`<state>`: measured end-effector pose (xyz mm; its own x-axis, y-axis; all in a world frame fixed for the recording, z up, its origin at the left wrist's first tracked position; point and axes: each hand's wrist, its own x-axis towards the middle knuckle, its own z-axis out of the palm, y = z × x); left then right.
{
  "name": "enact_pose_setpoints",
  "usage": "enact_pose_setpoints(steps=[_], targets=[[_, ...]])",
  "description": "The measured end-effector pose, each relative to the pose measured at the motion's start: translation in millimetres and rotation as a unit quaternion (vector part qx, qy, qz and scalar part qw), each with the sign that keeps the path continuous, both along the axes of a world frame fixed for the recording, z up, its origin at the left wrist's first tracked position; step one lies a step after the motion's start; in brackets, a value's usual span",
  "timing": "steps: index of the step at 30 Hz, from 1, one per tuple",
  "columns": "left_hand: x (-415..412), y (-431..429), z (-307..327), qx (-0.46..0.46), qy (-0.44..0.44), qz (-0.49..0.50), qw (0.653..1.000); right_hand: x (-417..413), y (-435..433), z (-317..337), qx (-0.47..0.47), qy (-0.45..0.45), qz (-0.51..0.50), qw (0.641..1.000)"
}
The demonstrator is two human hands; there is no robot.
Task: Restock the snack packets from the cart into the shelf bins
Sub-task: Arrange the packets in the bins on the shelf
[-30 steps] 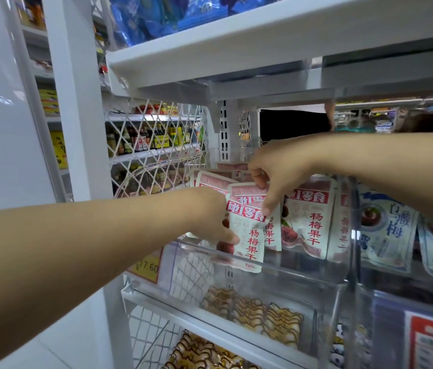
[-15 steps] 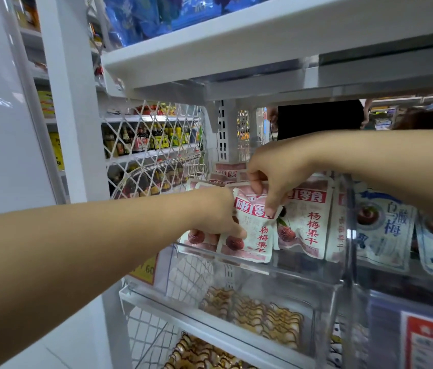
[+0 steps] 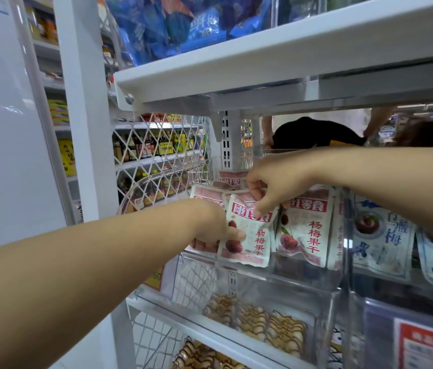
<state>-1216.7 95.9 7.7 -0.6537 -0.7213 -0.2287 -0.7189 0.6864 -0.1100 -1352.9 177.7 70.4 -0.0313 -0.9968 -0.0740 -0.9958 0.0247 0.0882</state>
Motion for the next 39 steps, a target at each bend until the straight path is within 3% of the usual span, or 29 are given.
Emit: enact_pose_setpoints(steps=[6, 12, 18, 27, 32, 39], targets=[[0.7, 3.3, -1.3, -0.031, -0.046, -0.012, 0.998, 0.9, -0.3, 0.9, 0.000, -0.004, -0.007, 1.000], [8.0, 5.2, 6.9, 0.032, 0.056, -0.054, 0.996, 0.1, -3.4, -0.3, 0.001, -0.006, -0.024, 1.000], [6.0, 5.4, 4.6, -0.012, 0.027, -0.026, 0.999, 1.0, 1.6, 1.9, 0.011, 0.028, -0.023, 0.999], [6.4, 2.8, 6.2, 0.064, 0.069, -0.003, 0.996, 1.4, 2.0, 4.5, 0.004, 0.061, -0.005, 0.998], [6.0, 6.8, 10.7, 0.061, 0.024, 0.000, 0.998, 3.1, 2.7, 7.7, -0.023, 0.067, 0.015, 0.997], [21.7, 17.9, 21.6, -0.006, 0.054, 0.009, 0.998, 18.6, 16.3, 16.5, -0.049, 0.052, 0.037, 0.997]])
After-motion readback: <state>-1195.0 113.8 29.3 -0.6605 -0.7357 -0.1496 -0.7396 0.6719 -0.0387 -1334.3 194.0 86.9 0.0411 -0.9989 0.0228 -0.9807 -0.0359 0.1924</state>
